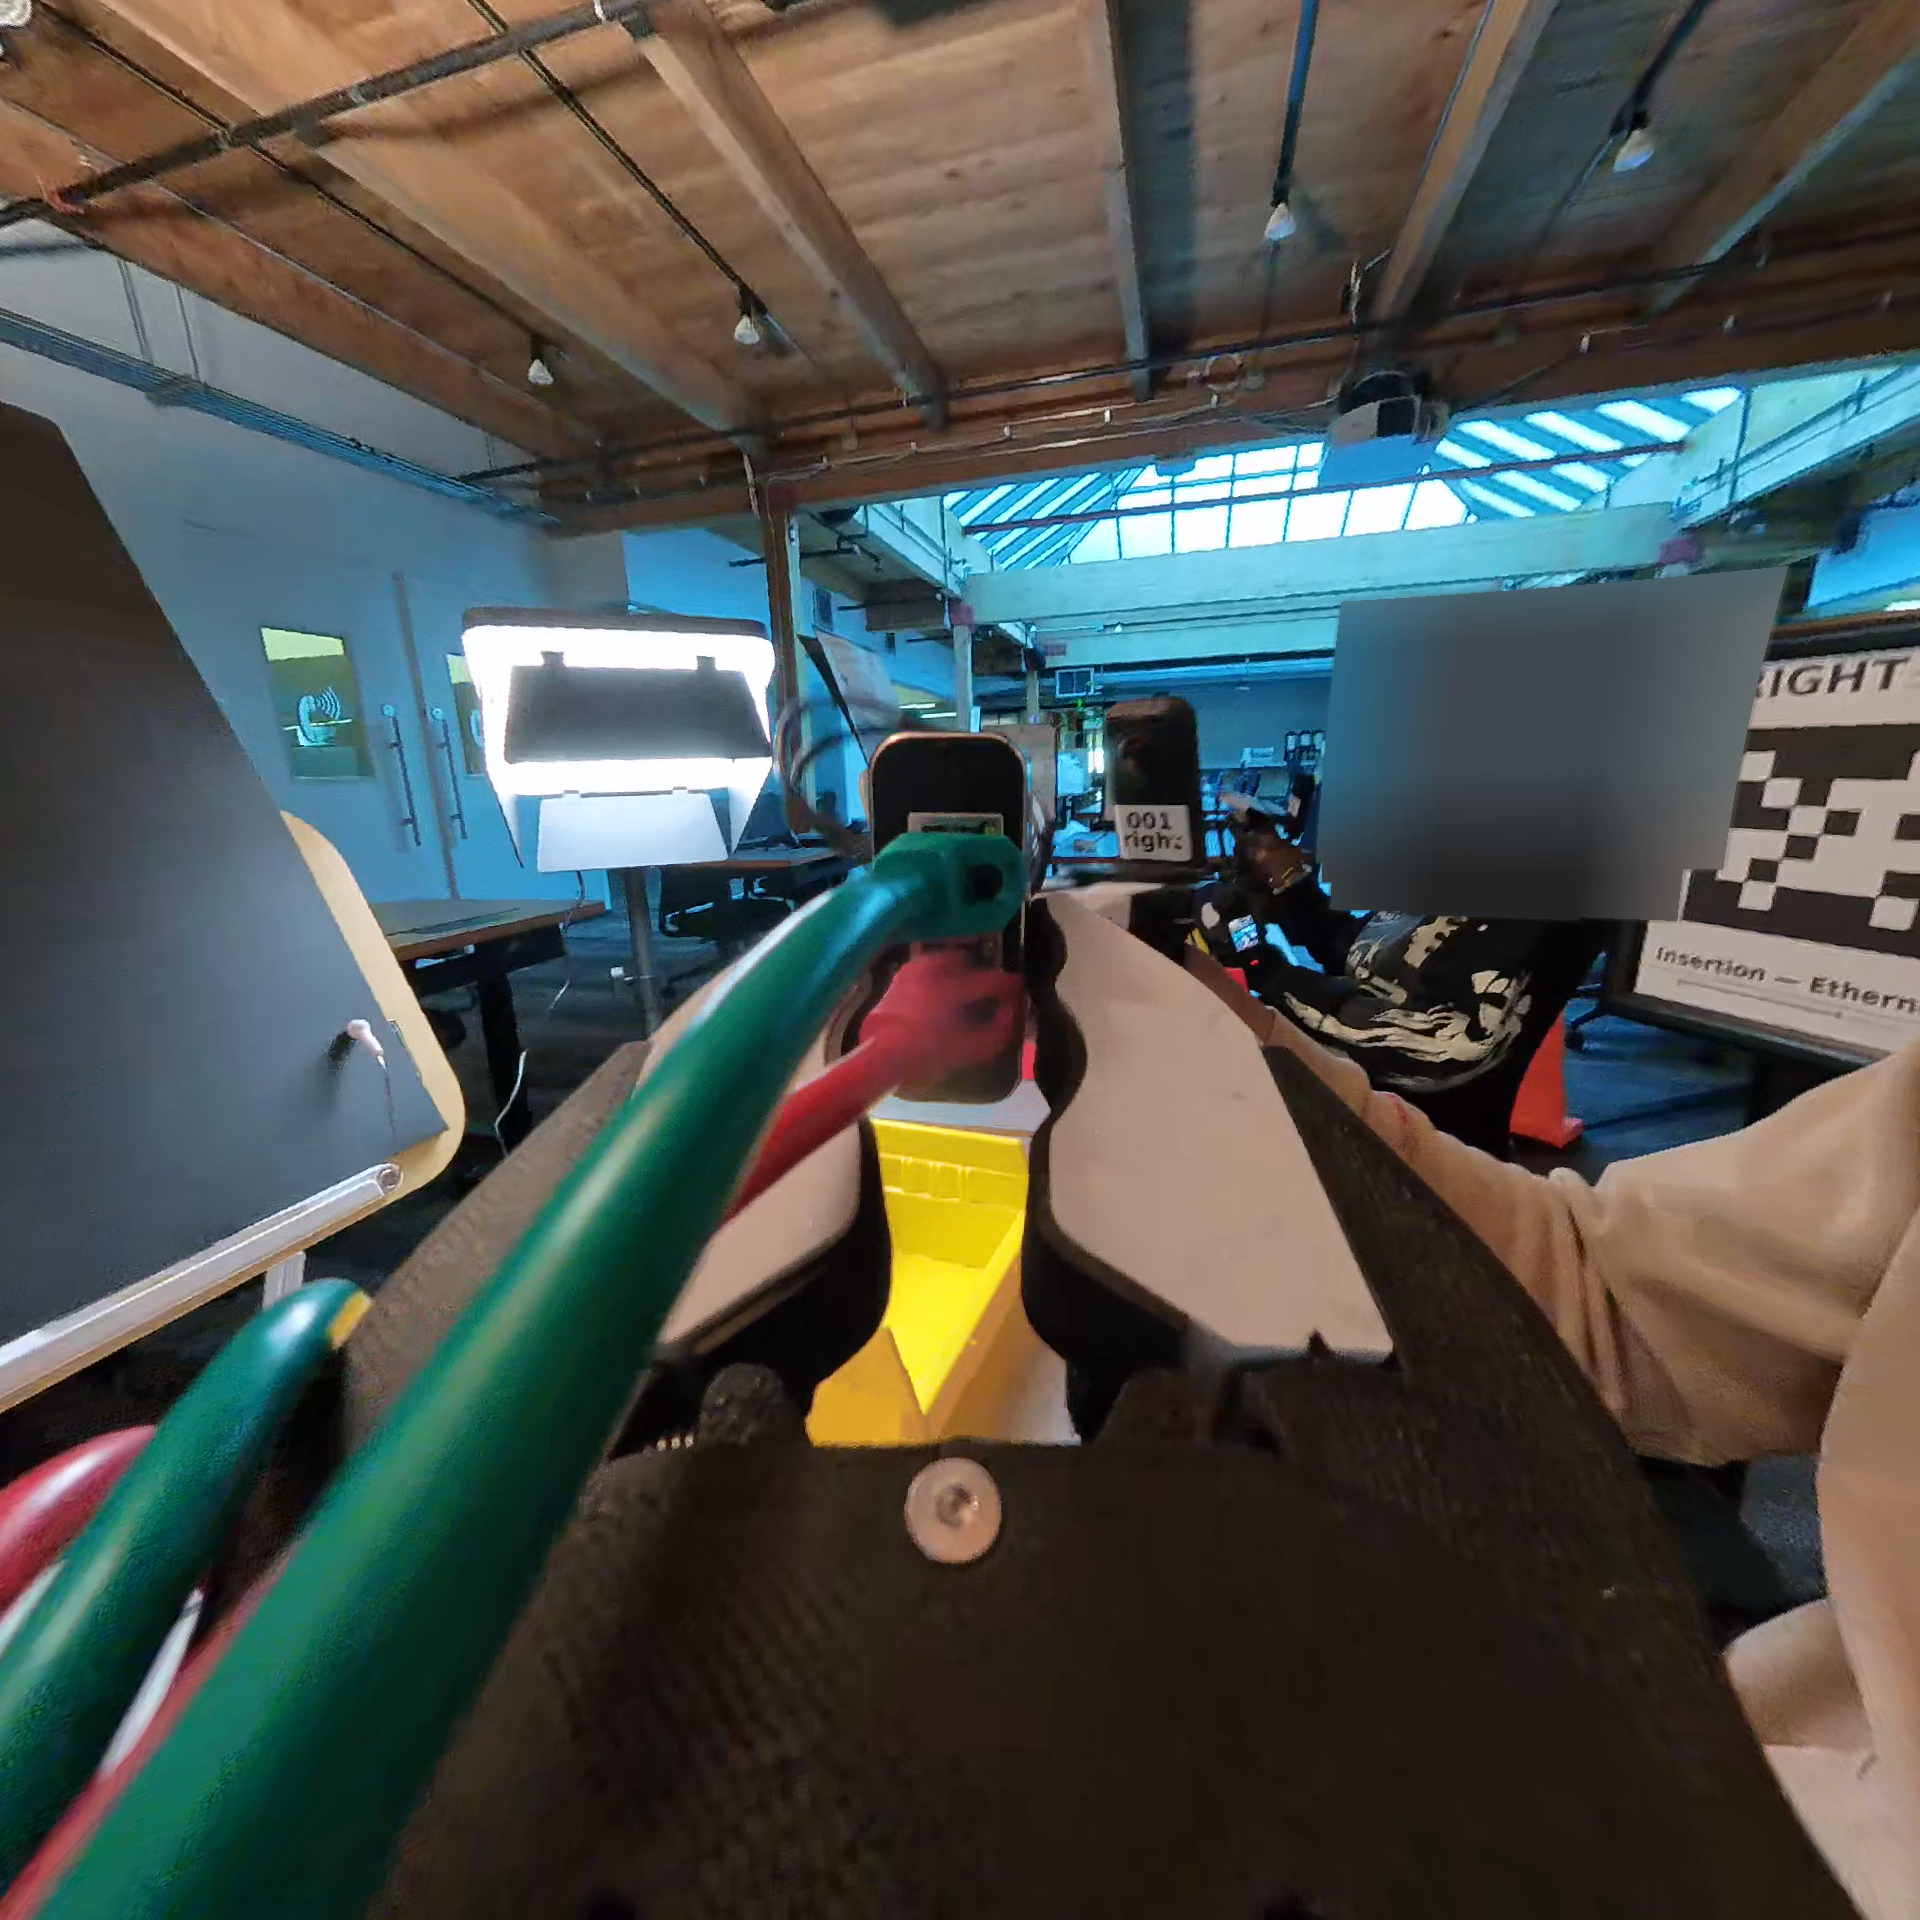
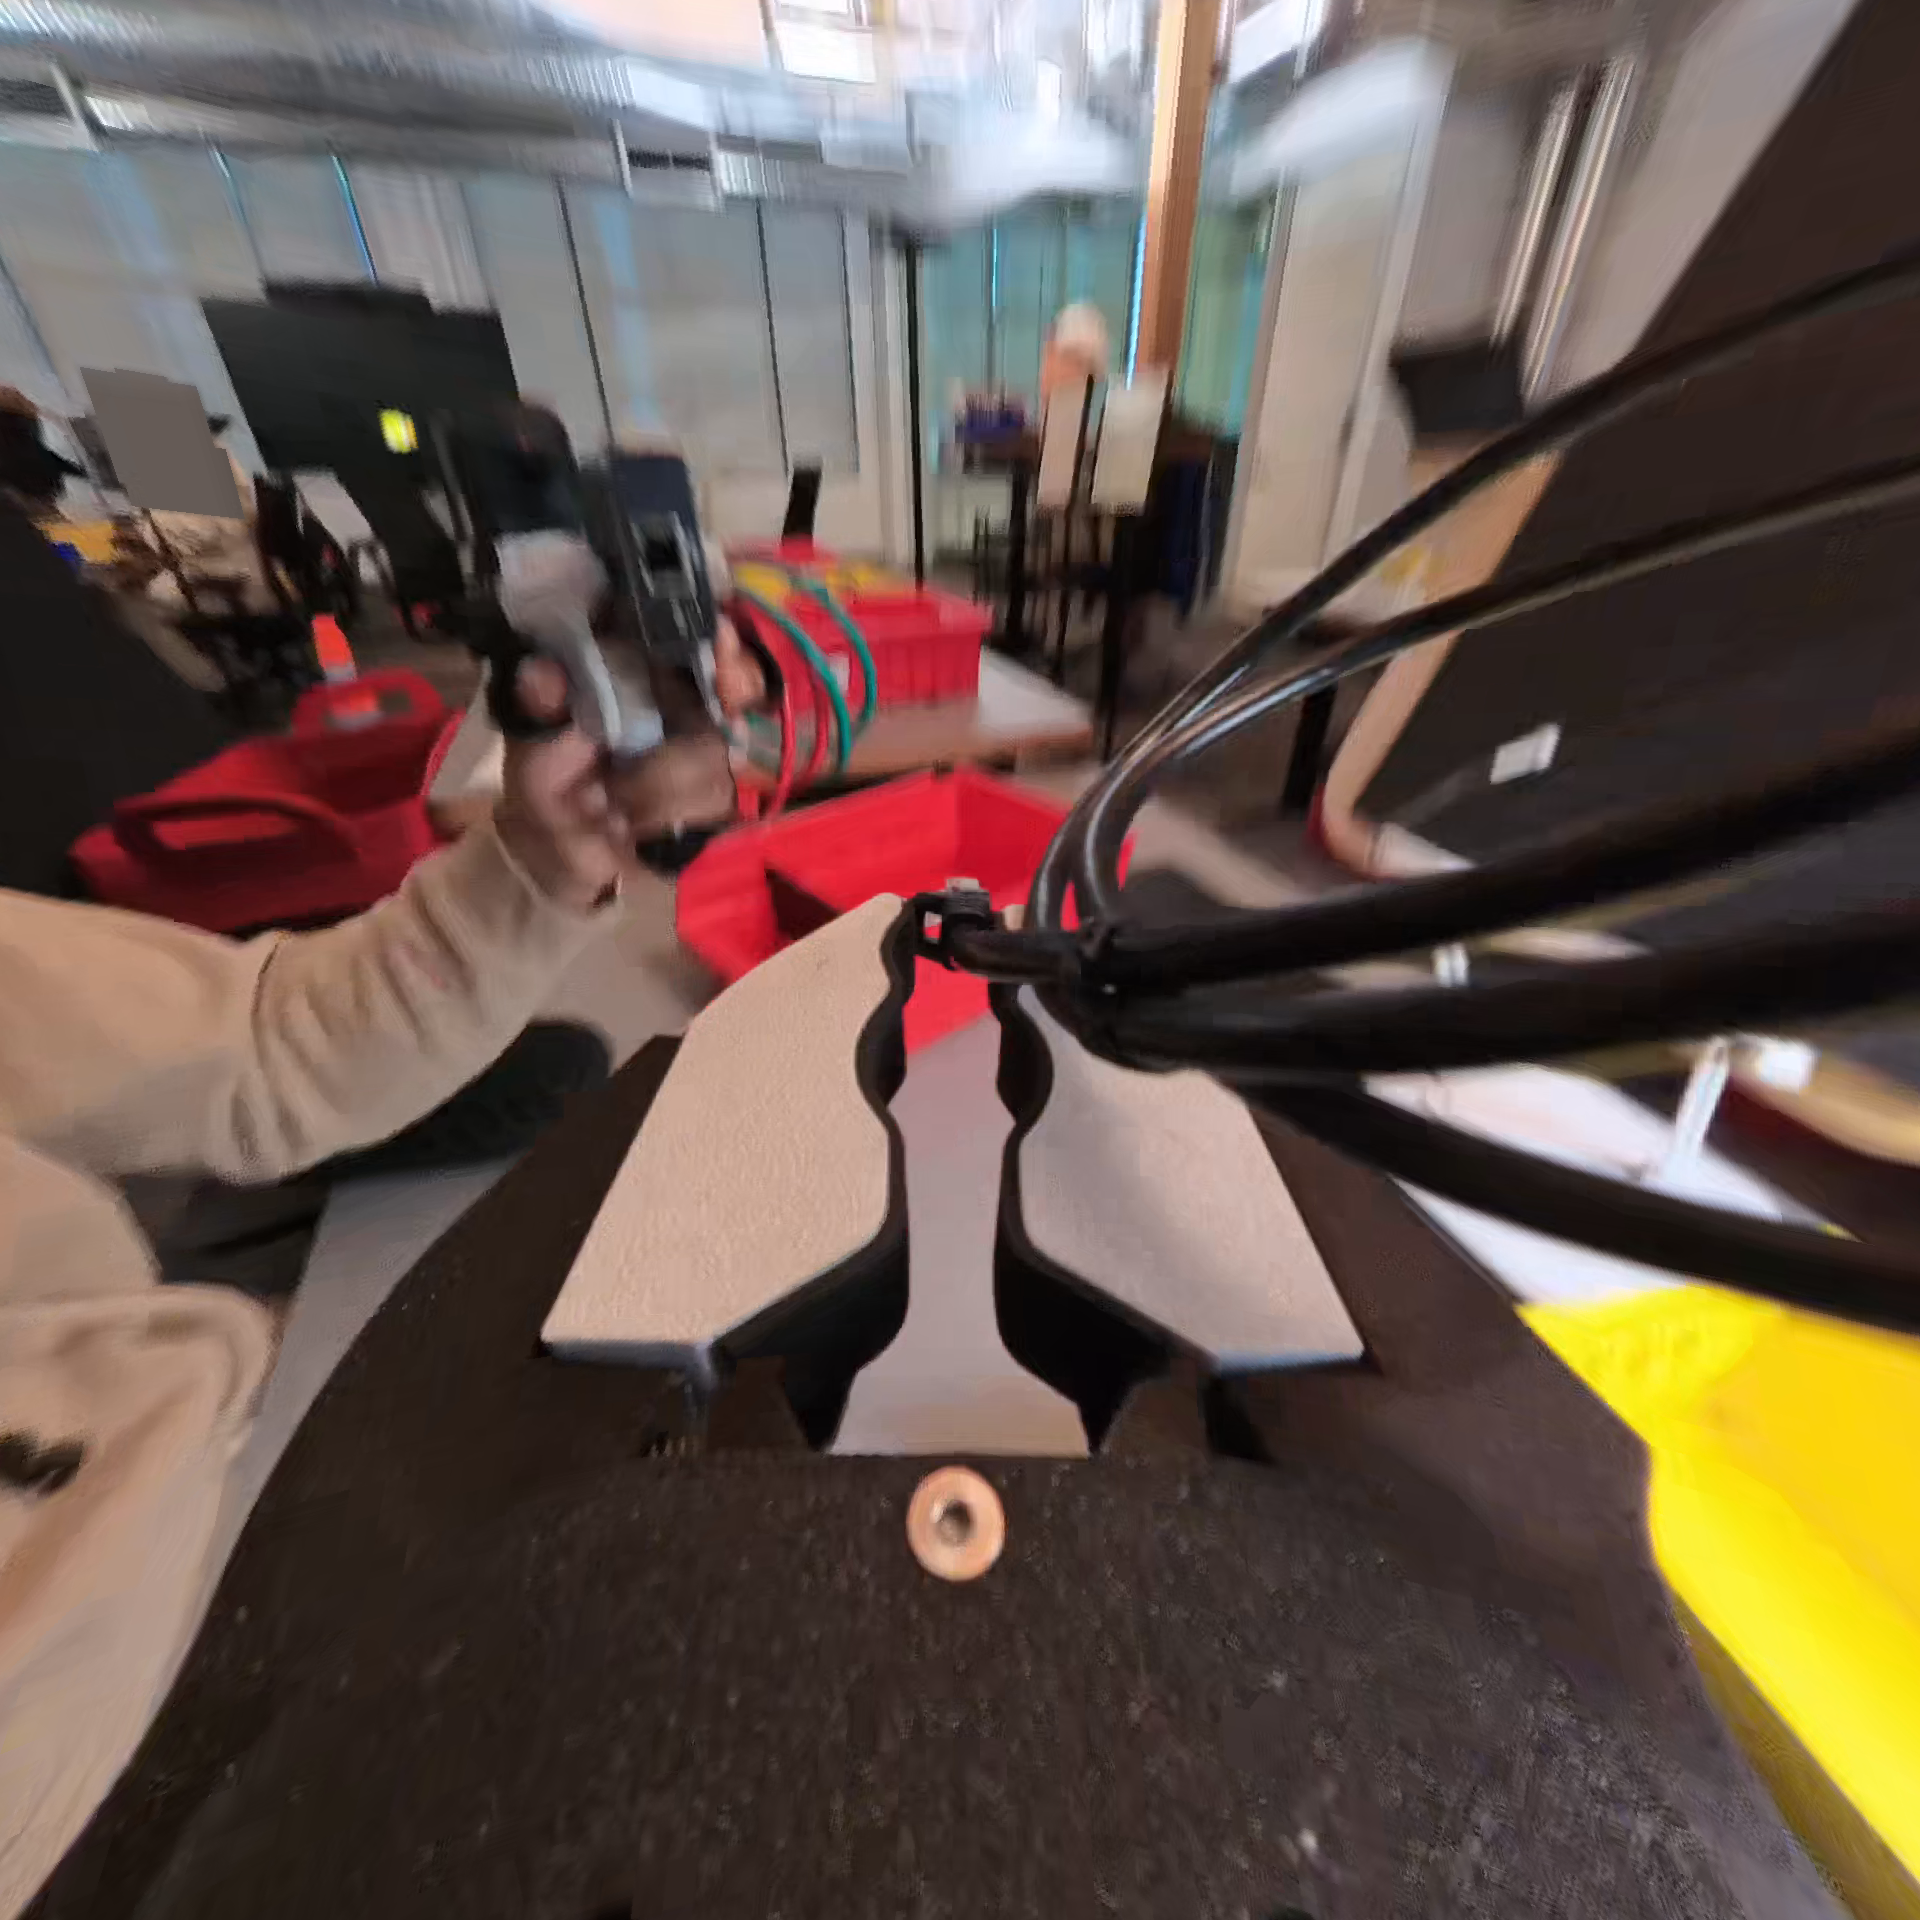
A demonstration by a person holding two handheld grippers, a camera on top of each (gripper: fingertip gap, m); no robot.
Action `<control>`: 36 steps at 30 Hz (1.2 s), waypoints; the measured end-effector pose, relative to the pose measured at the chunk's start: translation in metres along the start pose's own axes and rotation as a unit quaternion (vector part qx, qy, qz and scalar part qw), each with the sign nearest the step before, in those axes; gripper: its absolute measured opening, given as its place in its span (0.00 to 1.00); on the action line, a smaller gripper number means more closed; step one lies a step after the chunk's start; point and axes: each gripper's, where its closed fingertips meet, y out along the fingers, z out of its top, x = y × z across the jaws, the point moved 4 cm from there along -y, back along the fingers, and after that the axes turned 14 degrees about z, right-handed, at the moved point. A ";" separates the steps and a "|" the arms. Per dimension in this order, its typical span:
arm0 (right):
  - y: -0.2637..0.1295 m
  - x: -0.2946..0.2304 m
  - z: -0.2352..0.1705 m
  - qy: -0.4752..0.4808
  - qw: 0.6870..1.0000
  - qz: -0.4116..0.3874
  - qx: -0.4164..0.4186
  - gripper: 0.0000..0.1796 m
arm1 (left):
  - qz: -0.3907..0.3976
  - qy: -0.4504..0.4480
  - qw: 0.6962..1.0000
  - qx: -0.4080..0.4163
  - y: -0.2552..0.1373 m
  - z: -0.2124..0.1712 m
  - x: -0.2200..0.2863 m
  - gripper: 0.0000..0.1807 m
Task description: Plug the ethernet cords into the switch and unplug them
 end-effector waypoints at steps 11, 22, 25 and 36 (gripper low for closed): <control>-0.079 0.038 -0.137 0.214 0.927 0.017 -0.309 0.07 | 0.003 -0.036 0.999 -0.030 0.005 -0.014 -0.010 0.14; -0.130 0.072 -0.156 0.202 0.842 -0.227 -0.446 0.16 | -0.007 -0.038 0.997 -0.059 0.013 -0.029 -0.006 0.14; -0.136 0.078 -0.140 0.181 0.844 -0.276 -0.424 0.21 | -0.008 -0.041 0.997 -0.065 0.016 -0.033 -0.005 0.14; -0.101 0.089 -0.082 0.024 0.893 -0.322 -0.313 0.24 | -0.027 -0.056 0.995 -0.083 0.022 -0.048 0.000 0.15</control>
